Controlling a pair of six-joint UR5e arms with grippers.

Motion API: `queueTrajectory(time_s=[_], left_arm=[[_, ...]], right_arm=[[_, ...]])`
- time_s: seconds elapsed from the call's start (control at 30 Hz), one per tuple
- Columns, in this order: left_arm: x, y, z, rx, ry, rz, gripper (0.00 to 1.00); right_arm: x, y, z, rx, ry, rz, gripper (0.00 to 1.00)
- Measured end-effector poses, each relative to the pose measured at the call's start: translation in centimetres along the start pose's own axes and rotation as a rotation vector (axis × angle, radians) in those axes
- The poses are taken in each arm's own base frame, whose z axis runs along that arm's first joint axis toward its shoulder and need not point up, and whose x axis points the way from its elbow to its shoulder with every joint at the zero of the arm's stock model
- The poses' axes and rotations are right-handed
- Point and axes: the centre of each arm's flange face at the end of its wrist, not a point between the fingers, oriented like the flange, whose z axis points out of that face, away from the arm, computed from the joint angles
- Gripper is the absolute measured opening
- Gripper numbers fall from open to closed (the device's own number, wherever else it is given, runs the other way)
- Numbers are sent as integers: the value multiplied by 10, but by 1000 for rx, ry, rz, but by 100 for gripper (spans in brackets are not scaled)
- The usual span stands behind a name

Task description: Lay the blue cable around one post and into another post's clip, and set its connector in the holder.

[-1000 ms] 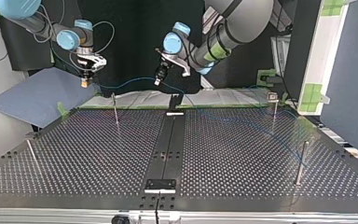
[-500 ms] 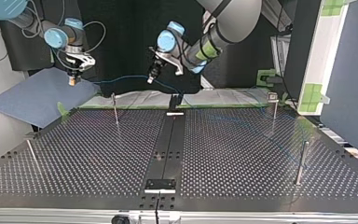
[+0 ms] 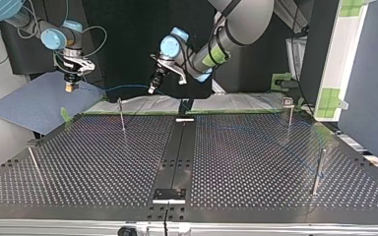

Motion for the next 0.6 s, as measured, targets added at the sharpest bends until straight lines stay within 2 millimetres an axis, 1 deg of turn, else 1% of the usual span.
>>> queueTrajectory(time_s=[0.23,0.47,0.6], left_arm=[[17,-10,1,10,26,5,0],[19,-16,5,13,21,-9,0],[28,-17,7,11,35,-8,0]], right_arm=[[4,11,5,-5,18,17,0],[9,16,12,2,22,18,0],[10,16,14,11,24,14,0]])
